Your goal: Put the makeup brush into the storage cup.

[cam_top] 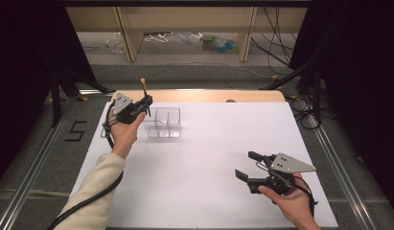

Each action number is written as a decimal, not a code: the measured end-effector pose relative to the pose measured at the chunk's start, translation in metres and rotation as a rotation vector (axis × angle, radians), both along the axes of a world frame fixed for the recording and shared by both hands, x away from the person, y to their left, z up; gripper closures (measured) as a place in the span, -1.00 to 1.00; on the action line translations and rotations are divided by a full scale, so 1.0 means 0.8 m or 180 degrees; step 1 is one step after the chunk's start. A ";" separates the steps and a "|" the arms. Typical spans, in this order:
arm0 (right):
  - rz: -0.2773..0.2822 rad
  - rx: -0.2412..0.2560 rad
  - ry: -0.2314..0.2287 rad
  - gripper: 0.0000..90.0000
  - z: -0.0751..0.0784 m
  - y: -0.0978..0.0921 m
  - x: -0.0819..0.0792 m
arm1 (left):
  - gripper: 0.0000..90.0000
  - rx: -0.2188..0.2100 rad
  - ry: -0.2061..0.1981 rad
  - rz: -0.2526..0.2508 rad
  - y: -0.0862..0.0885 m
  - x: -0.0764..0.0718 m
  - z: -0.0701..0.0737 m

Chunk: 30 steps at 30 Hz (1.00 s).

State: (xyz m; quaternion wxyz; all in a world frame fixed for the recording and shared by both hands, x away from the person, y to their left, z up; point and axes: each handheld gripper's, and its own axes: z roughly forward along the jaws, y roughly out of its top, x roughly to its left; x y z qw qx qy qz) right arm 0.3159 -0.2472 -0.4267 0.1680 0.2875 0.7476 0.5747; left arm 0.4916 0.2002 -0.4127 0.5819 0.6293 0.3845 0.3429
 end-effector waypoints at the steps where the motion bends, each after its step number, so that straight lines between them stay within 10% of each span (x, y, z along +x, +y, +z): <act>1: -0.0006 -0.0011 -0.0060 -0.52 0.000 0.000 0.001 | 0.85 -0.0026 0.0022 0.0001 0.000 0.000 -0.001; 30: -0.0018 -0.0045 -0.0076 -0.52 -0.001 -0.001 0.002 | 0.85 -0.0008 0.0104 0.0031 0.001 0.003 -0.013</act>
